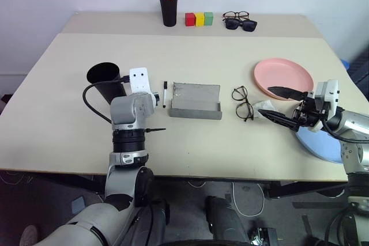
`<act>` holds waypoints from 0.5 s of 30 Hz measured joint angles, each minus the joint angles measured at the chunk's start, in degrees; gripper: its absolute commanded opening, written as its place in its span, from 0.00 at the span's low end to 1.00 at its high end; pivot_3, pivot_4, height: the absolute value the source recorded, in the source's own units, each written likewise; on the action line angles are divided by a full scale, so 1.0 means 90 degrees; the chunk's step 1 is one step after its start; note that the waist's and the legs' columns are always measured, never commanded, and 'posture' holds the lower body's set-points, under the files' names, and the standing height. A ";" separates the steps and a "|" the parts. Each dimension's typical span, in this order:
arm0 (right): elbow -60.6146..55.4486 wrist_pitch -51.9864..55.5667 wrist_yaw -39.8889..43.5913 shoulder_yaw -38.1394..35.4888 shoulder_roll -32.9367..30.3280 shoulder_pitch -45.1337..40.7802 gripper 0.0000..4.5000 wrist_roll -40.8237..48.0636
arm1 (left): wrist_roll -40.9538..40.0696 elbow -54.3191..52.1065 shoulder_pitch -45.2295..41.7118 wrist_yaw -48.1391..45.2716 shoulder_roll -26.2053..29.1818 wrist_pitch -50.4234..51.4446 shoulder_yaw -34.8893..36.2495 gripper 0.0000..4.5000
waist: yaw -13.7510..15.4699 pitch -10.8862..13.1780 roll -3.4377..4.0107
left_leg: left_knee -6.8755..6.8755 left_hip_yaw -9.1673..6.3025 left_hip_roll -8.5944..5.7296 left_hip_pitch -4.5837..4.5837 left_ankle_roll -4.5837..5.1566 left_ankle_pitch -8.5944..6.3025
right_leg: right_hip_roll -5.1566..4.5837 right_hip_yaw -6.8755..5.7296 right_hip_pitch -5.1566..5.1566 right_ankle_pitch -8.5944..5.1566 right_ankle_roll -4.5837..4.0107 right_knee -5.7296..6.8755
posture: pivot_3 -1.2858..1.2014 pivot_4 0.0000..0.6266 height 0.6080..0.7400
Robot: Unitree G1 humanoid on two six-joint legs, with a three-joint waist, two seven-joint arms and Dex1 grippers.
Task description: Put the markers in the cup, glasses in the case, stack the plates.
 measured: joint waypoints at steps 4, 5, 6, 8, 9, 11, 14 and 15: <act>0.0001 0.0000 0.0000 0.0000 0.0000 -0.0005 0.85 0.0000 | 0.0022 0.0037 0.0015 0.0108 -0.0013 -0.0119 0.0063 0.67 | 0.0006 0.0000 0.0000 | 0.0000 0.0000 0.0000 0.0000 0.0000 0.0000 | 0.0000 0.0000 0.0000 0.0000 0.0000 0.0000 | 0.52 0.24 1.00; 0.0002 0.0000 0.0001 0.0000 0.0000 -0.0007 0.85 0.0000 | 0.0028 0.0051 0.0014 0.0135 -0.0037 -0.0153 0.0089 0.61 | 0.0006 0.0000 0.0001 | 0.0000 0.0000 0.0000 0.0000 0.0000 0.0000 | 0.0000 0.0000 0.0000 0.0000 0.0000 0.0000 | 0.52 0.24 1.00; 0.0004 0.0000 0.0004 0.0000 -0.0001 -0.0010 0.85 0.0000 | 0.0037 0.0083 0.0014 0.0190 -0.0071 -0.0234 0.0136 0.53 | 0.0008 -0.0001 0.0001 | 0.0000 0.0000 0.0000 0.0000 0.0000 0.0000 | 0.0000 0.0000 0.0001 0.0000 0.0000 0.0000 | 0.52 0.24 1.00; 0.0006 0.0000 0.0005 0.0000 -0.0004 -0.0011 0.85 -0.0001 | 0.0044 0.0129 0.0012 0.0259 -0.0089 -0.0311 0.0179 0.31 | 0.0014 -0.0002 0.0003 | 0.0001 0.0000 0.0000 0.0003 0.0000 0.0000 | 0.0000 0.0000 0.0003 0.0000 0.0000 0.0000 | 0.52 0.24 1.00; 0.0006 0.0000 0.0004 0.0000 -0.0005 -0.0011 0.85 -0.0001 | 0.0044 0.0142 0.0012 0.0274 -0.0114 -0.0352 0.0200 0.21 | 0.0018 -0.0002 0.0003 | 0.0002 0.0000 0.0000 0.0003 0.0000 0.0000 | 0.0000 0.0000 0.0005 0.0000 0.0000 0.0000 | 0.52 0.24 1.00; 0.0006 0.0000 0.0003 0.0000 -0.0007 -0.0011 0.85 0.0000 | 0.0030 0.0146 0.0009 0.0275 -0.0151 -0.0367 0.0227 0.00 | 0.0021 -0.0003 0.0003 | 0.0003 0.0000 -0.0001 0.0003 0.0000 0.0000 | -0.0001 0.0000 0.0007 0.0000 0.0000 0.0000 | 0.52 0.24 1.00; 0.0006 0.0000 0.0002 0.0000 -0.0009 -0.0011 0.85 -0.0001 | 0.0021 0.0142 0.0009 0.0238 -0.0163 -0.0363 0.0224 0.00 | 0.0029 -0.0003 0.0003 | 0.0002 0.0000 -0.0001 0.0004 0.0000 0.0000 | -0.0001 0.0000 0.0009 0.0000 0.0001 -0.0002 | 0.52 0.24 1.00; 0.0006 0.0000 0.0001 0.0000 -0.0010 -0.0011 0.85 0.0000 | 0.0020 0.0130 0.0009 0.0227 -0.0162 -0.0347 0.0224 0.00 | 0.0030 -0.0003 0.0003 | 0.0002 0.0000 -0.0001 0.0004 0.0000 0.0000 | -0.0001 0.0000 0.0009 0.0000 0.0001 -0.0002 | 0.52 0.24 1.00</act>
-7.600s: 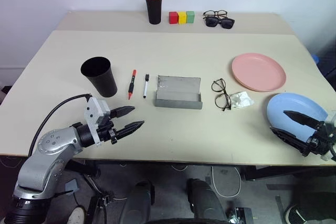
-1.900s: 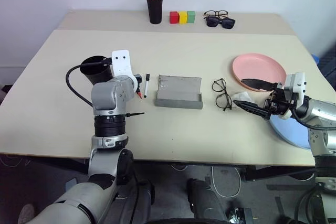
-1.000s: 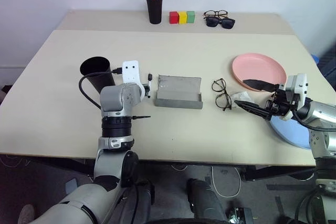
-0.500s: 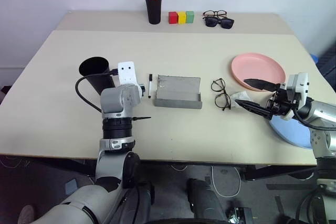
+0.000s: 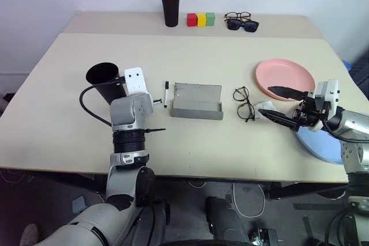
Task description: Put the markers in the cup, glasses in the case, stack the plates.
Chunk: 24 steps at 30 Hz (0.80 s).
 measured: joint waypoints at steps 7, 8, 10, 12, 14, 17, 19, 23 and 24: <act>-0.0004 0.0002 -0.0047 -0.0002 -0.0001 0.0003 0.85 0.0003 | -0.0191 -0.0683 0.0286 -0.0784 0.0167 0.0678 -0.0425 0.00 | -0.0002 0.0000 0.0000 | -0.0001 0.0000 0.0000 -0.0001 0.0000 0.0000 | 0.0000 0.0000 0.0000 0.0000 0.0000 -0.0001 | 0.52 0.24 1.00; -0.0006 0.0010 -0.0045 -0.0003 -0.0002 0.0004 0.85 0.0009 | -0.0254 -0.0816 0.0397 -0.0972 0.0214 0.0719 -0.0596 0.00 | -0.0004 0.0000 0.0000 | -0.0001 0.0000 0.0000 -0.0001 0.0000 0.0000 | 0.0000 0.0000 0.0000 0.0000 0.0000 -0.0001 | 0.52 0.24 1.00; -0.0010 0.0036 -0.0009 -0.0003 0.0000 0.0014 0.85 0.0053 | -0.0337 -0.1140 0.0644 -0.1373 0.0370 0.0788 -0.1090 0.00 | -0.0006 0.0001 -0.0001 | -0.0001 -0.0001 0.0000 -0.0002 0.0000 0.0000 | 0.0000 0.0000 -0.0001 0.0000 -0.0001 -0.0001 | 0.52 0.24 1.00; -0.0032 0.0075 0.0066 -0.0003 0.0000 0.0044 0.85 0.0090 | -0.0362 -0.1443 0.0805 -0.1712 0.0605 0.0776 -0.1670 0.00 | -0.0014 0.0001 -0.0001 | -0.0001 -0.0001 0.0000 -0.0002 0.0000 0.0000 | 0.0000 0.0000 -0.0002 0.0000 -0.0001 0.0000 | 0.52 0.24 1.00; -0.0072 0.0140 0.0161 -0.0001 0.0002 0.0097 0.85 0.0167 | -0.0332 -0.1744 0.0906 -0.2041 0.0896 0.0484 -0.2222 0.00 | -0.0014 0.0001 -0.0001 | -0.0002 -0.0001 0.0000 -0.0002 0.0000 0.0000 | 0.0000 0.0001 -0.0002 0.0000 -0.0002 0.0000 | 0.52 0.24 1.00; -0.0087 0.0159 0.0372 -0.0001 0.0000 0.0164 0.85 0.0282 | -0.0075 -0.2152 0.1063 -0.2375 0.1339 -0.0672 -0.2963 0.00 | -0.0033 -0.0001 0.0002 | -0.0003 0.0000 0.0001 0.0001 0.0000 0.0000 | 0.0000 0.0002 -0.0002 0.0001 -0.0004 0.0000 | 0.52 0.24 1.00; -0.0093 0.0170 0.0531 0.0003 0.0003 0.0157 0.85 0.0333 | 0.0309 -0.2220 0.1288 -0.2200 0.1362 -0.2504 -0.3145 0.00 | -0.0024 0.0000 0.0002 | -0.0003 0.0001 0.0003 0.0001 0.0000 0.0000 | -0.0002 0.0002 -0.0002 0.0004 -0.0010 -0.0005 | 0.52 0.24 1.00; -0.0086 0.0231 0.0806 0.0031 0.0099 -0.0120 0.85 0.0515 | 0.0944 -0.2218 0.1301 -0.1849 0.1588 -0.4682 -0.3179 0.00 | -0.0015 -0.0003 0.0007 | 0.0000 0.0006 0.0003 0.0002 0.0001 0.0000 | -0.0002 0.0004 0.0002 0.0008 -0.0016 -0.0010 | 0.52 0.24 1.00; -0.0083 0.0262 0.0860 0.0063 0.0156 -0.0246 0.85 0.0550 | 0.0956 -0.2151 0.1300 -0.1732 0.1510 -0.4858 -0.3030 0.00 | -0.0018 -0.0003 0.0007 | 0.0001 0.0006 0.0003 0.0003 0.0001 0.0000 | -0.0002 0.0004 0.0004 0.0007 -0.0016 -0.0010 | 0.52 0.24 1.00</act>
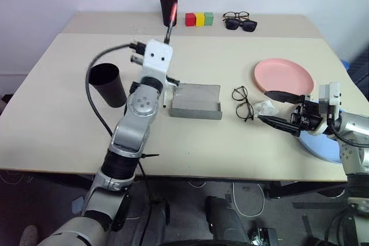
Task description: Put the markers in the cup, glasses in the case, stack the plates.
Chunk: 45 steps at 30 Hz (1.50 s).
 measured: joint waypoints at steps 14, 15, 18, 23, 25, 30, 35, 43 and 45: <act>0.0582 -0.0074 0.0242 0.0593 0.0913 -0.1257 0.85 -0.0071 | 0.0670 0.0806 0.0704 0.1026 0.0325 -0.2299 0.1134 0.00 | 0.0031 0.0001 -0.0002 | -0.0002 -0.0004 0.0000 -0.0006 0.0001 0.0000 | 0.0000 -0.0003 -0.0008 0.0002 0.0004 0.0004 | 0.52 0.24 1.00; 0.0625 -0.0097 0.0260 0.0614 0.0956 -0.1288 0.85 -0.0087 | 0.0681 0.0802 0.0790 0.1059 0.0351 -0.2409 0.1214 0.00 | 0.0028 0.0001 -0.0002 | -0.0002 -0.0004 0.0000 -0.0005 0.0001 0.0000 | 0.0000 -0.0003 -0.0008 0.0002 0.0004 0.0005 | 0.52 0.24 1.00; 0.0766 -0.0131 0.0300 0.0640 0.1050 -0.1304 0.85 -0.0135 | 0.0730 0.0799 0.0972 0.1138 0.0409 -0.2592 0.1383 0.00 | 0.0028 0.0001 -0.0001 | -0.0002 -0.0005 0.0000 -0.0005 0.0002 0.0000 | 0.0000 -0.0003 -0.0008 0.0002 0.0004 0.0005 | 0.52 0.24 1.00; 0.0899 -0.0180 0.0364 0.0644 0.1084 -0.1323 0.85 -0.0206 | 0.0834 0.0837 0.1223 0.1264 0.0463 -0.2796 0.1576 0.00 | 0.0022 0.0001 -0.0001 | -0.0002 -0.0004 0.0000 -0.0005 0.0002 0.0000 | 0.0001 -0.0003 -0.0010 0.0002 0.0004 0.0010 | 0.52 0.24 1.00; 0.0900 -0.0189 0.0385 0.0644 0.1086 -0.1335 0.85 -0.0245 | 0.0859 0.0971 0.1256 0.1309 0.0465 -0.2886 0.1587 0.00 | 0.0023 0.0000 0.0000 | -0.0001 -0.0004 0.0000 -0.0004 0.0002 0.0000 | 0.0001 -0.0004 -0.0010 0.0002 0.0004 0.0011 | 0.52 0.24 1.00; 0.0903 -0.0189 0.0393 0.0643 0.1088 -0.1340 0.85 -0.0256 | 0.1005 0.1798 0.1244 0.1456 0.0524 -0.3486 0.1577 0.00 | 0.0020 0.0000 0.0000 | -0.0002 -0.0004 0.0000 -0.0004 0.0002 0.0000 | 0.0001 -0.0004 -0.0010 0.0002 0.0004 0.0012 | 0.52 0.24 1.00; 0.0858 -0.0154 0.0330 0.0637 0.1078 -0.1323 0.85 -0.0256 | 0.1169 0.2626 0.1035 0.1637 0.0555 -0.3970 0.1558 0.00 | 0.0021 0.0000 0.0000 | -0.0001 -0.0004 0.0000 -0.0005 0.0002 0.0000 | 0.0001 -0.0004 -0.0011 0.0002 0.0004 0.0013 | 0.52 0.24 1.00; 0.0564 -0.0038 0.0174 0.0584 0.0972 -0.1082 0.85 -0.0246 | 0.1190 0.2864 0.0999 0.1643 0.0538 -0.4239 0.1544 0.00 | 0.0020 0.0000 0.0000 | -0.0002 -0.0004 0.0000 -0.0005 0.0002 0.0000 | 0.0001 -0.0004 -0.0015 0.0002 0.0004 0.0018 | 0.52 0.24 1.00; 0.0485 0.0006 0.0137 0.0559 0.0928 -0.1003 0.85 -0.0242 | 0.1190 0.2865 0.1026 0.1637 0.0533 -0.4263 0.1540 0.00 | 0.0017 0.0000 0.0000 | -0.0002 -0.0004 0.0000 -0.0004 0.0002 0.0000 | 0.0000 -0.0004 -0.0015 0.0002 0.0004 0.0020 | 0.52 0.24 1.00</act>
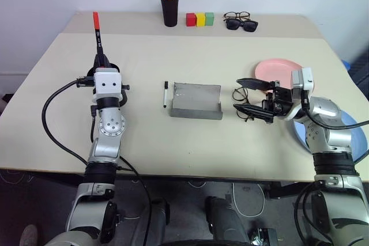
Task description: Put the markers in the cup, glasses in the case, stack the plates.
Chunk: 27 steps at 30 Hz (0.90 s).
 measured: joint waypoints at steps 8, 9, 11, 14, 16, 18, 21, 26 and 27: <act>-0.0140 0.0125 -0.0088 -0.0068 -0.0090 0.0052 0.85 0.0004 | 0.0001 -0.0122 0.0342 -0.0042 0.0022 -0.0201 -0.0004 0.00 | -0.0002 0.0000 0.0000 | 0.0000 0.0001 0.0000 0.0000 0.0000 0.0000 | 0.0000 0.0000 -0.0003 0.0000 0.0000 0.0004 | 0.52 0.24 1.00; -0.0159 0.0134 -0.0106 -0.0068 -0.0090 0.0063 0.85 0.0004 | 0.0000 -0.0185 0.0408 -0.0055 0.0037 -0.0208 -0.0002 0.00 | -0.0002 0.0000 0.0000 | 0.0000 0.0000 0.0000 0.0000 0.0000 0.0000 | 0.0000 0.0000 -0.0003 0.0000 0.0000 0.0005 | 0.52 0.24 1.00; -0.0169 0.0138 -0.0127 -0.0070 -0.0091 0.0067 0.85 0.0004 | 0.0035 -0.0227 0.0519 -0.0078 0.0088 -0.0326 -0.0003 0.00 | -0.0005 0.0000 0.0000 | 0.0000 0.0000 0.0000 0.0000 0.0000 0.0000 | 0.0000 0.0000 -0.0004 0.0000 0.0000 0.0005 | 0.52 0.24 1.00; -0.0171 0.0141 -0.0159 -0.0073 -0.0091 0.0070 0.85 0.0004 | 0.0115 -0.0218 0.0591 -0.0070 0.0215 -0.0663 -0.0003 0.00 | 0.0005 0.0000 0.0000 | 0.0000 0.0001 0.0000 0.0000 0.0000 0.0000 | 0.0000 0.0000 -0.0006 0.0000 -0.0001 0.0006 | 0.52 0.24 1.00; -0.0172 0.0143 -0.0171 -0.0073 -0.0091 0.0074 0.85 0.0005 | 0.0192 -0.0183 0.0581 -0.0020 0.0268 -0.0848 -0.0002 0.00 | 0.0007 0.0000 0.0001 | 0.0000 0.0001 0.0000 -0.0001 0.0000 0.0000 | -0.0001 0.0001 -0.0005 0.0000 -0.0001 0.0005 | 0.52 0.24 1.00; -0.0176 0.0147 -0.0176 -0.0073 -0.0092 0.0081 0.85 0.0007 | 0.0223 -0.0097 0.0573 -0.0004 0.0269 -0.0929 -0.0003 0.00 | 0.0007 0.0000 0.0001 | 0.0000 0.0001 0.0000 -0.0001 0.0000 0.0000 | -0.0001 0.0000 -0.0005 0.0000 -0.0001 0.0005 | 0.52 0.24 1.00; -0.0187 0.0160 -0.0185 -0.0074 -0.0104 0.0103 0.85 0.0008 | 0.0233 -0.0004 0.0570 0.0001 0.0256 -0.0930 -0.0003 0.00 | 0.0004 0.0000 0.0000 | 0.0000 0.0001 0.0000 -0.0001 0.0000 0.0000 | 0.0000 0.0000 -0.0005 0.0000 -0.0001 0.0006 | 0.52 0.24 1.00; -0.0301 0.0207 -0.0205 -0.0114 -0.0123 0.0151 0.85 0.0017 | 0.0232 0.0023 0.0561 0.0003 0.0193 -0.0906 -0.0003 0.51 | 0.0003 0.0000 0.0001 | -0.0001 0.0001 0.0000 -0.0001 0.0000 0.0000 | 0.0000 0.0000 -0.0006 -0.0001 -0.0001 0.0006 | 0.52 0.24 1.00; -0.0315 0.0219 -0.0208 -0.0119 -0.0124 0.0170 0.85 0.0019 | 0.0232 0.0024 0.0562 0.0005 0.0192 -0.0906 -0.0003 0.62 | 0.0004 0.0000 0.0001 | -0.0001 0.0001 0.0000 -0.0001 0.0000 0.0000 | 0.0000 0.0000 -0.0006 -0.0001 -0.0001 0.0006 | 0.52 0.24 1.00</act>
